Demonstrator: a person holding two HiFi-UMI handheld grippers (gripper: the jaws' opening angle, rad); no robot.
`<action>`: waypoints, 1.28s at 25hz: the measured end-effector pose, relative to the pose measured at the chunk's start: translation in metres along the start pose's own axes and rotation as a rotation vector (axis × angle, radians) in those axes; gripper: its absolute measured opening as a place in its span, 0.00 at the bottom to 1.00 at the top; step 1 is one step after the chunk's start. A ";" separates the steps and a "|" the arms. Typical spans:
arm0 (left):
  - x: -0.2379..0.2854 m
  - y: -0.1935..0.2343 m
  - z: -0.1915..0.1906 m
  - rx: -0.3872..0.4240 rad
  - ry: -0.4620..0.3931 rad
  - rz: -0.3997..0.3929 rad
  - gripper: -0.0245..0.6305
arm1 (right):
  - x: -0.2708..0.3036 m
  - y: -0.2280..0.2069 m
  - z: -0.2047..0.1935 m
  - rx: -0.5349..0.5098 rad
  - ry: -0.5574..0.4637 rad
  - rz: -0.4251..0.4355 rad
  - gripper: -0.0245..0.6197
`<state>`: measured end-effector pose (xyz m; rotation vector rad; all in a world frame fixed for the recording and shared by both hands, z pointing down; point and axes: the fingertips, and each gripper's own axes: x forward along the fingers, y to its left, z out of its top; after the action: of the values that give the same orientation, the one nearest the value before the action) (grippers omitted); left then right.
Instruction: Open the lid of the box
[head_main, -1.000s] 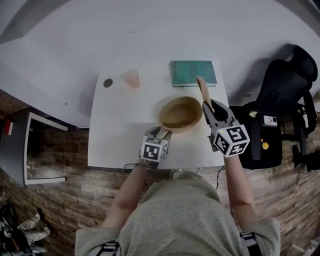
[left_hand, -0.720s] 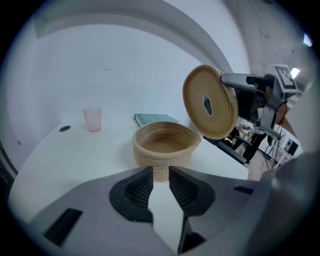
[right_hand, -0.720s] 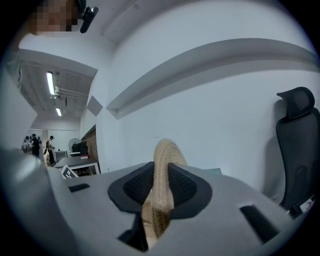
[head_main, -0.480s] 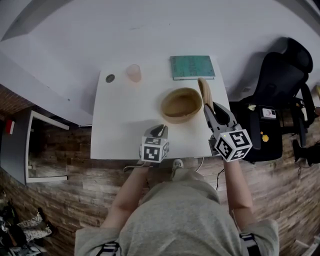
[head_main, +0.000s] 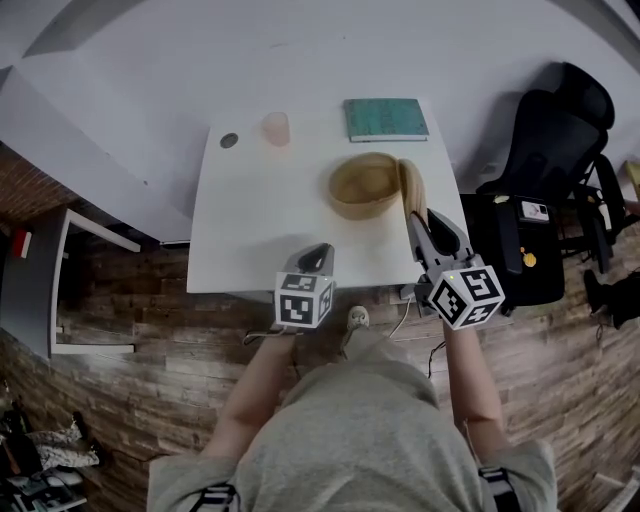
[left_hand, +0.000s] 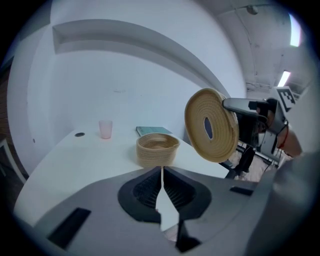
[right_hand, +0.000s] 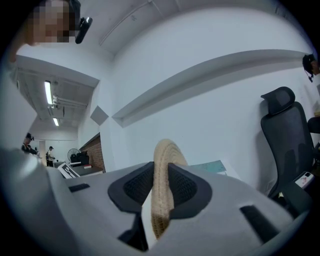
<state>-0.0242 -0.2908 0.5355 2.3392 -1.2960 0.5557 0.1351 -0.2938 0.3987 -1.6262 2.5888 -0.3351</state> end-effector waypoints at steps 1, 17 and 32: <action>-0.008 -0.003 -0.003 -0.003 -0.006 -0.001 0.06 | -0.008 0.006 -0.002 0.001 0.000 -0.001 0.18; -0.131 -0.037 -0.048 -0.065 -0.082 0.012 0.06 | -0.106 0.097 -0.036 0.009 0.021 0.038 0.18; -0.206 -0.057 -0.072 -0.117 -0.140 0.016 0.06 | -0.164 0.150 -0.058 0.005 0.042 0.093 0.18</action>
<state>-0.0865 -0.0818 0.4796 2.3073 -1.3716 0.3170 0.0643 -0.0757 0.4128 -1.5075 2.6810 -0.3732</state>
